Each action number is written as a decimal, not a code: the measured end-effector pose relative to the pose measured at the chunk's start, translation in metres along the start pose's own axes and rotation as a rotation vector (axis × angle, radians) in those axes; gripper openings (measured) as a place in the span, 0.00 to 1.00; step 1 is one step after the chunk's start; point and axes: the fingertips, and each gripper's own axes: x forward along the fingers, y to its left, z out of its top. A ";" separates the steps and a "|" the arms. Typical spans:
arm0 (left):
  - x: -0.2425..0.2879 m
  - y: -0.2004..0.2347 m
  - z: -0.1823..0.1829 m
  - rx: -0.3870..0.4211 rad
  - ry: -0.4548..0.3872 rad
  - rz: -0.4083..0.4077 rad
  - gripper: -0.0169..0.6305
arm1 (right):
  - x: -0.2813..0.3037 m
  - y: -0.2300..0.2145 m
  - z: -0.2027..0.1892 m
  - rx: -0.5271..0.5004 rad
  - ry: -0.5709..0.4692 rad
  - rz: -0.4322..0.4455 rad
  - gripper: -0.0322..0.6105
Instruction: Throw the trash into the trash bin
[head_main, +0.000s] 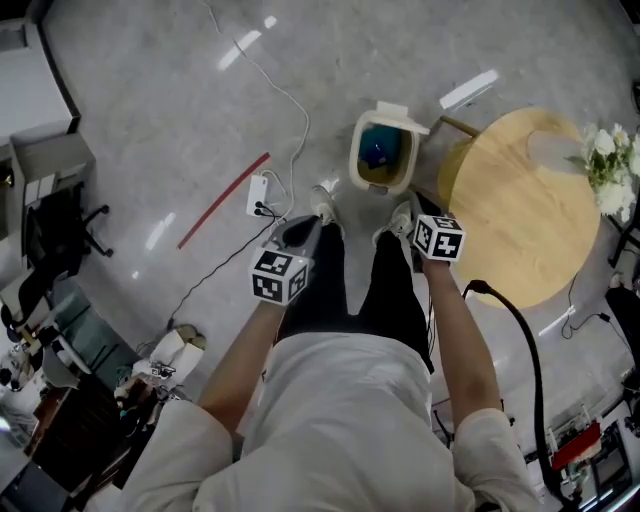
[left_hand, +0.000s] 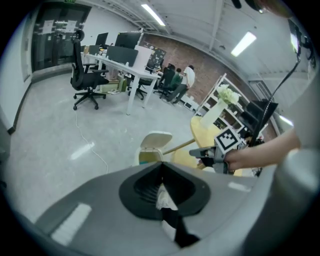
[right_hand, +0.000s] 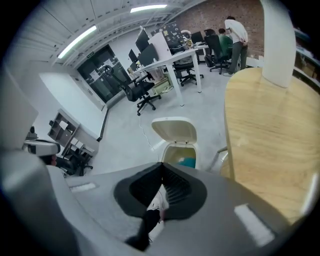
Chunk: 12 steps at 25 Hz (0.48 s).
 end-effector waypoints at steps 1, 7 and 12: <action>-0.003 -0.004 0.003 0.005 0.000 -0.005 0.03 | -0.009 0.003 0.003 0.000 -0.005 0.005 0.05; -0.026 -0.019 0.016 0.025 -0.003 -0.018 0.03 | -0.056 0.022 0.013 -0.021 -0.028 0.038 0.05; -0.046 -0.030 0.029 0.058 -0.012 -0.029 0.03 | -0.090 0.037 0.019 -0.043 -0.047 0.060 0.05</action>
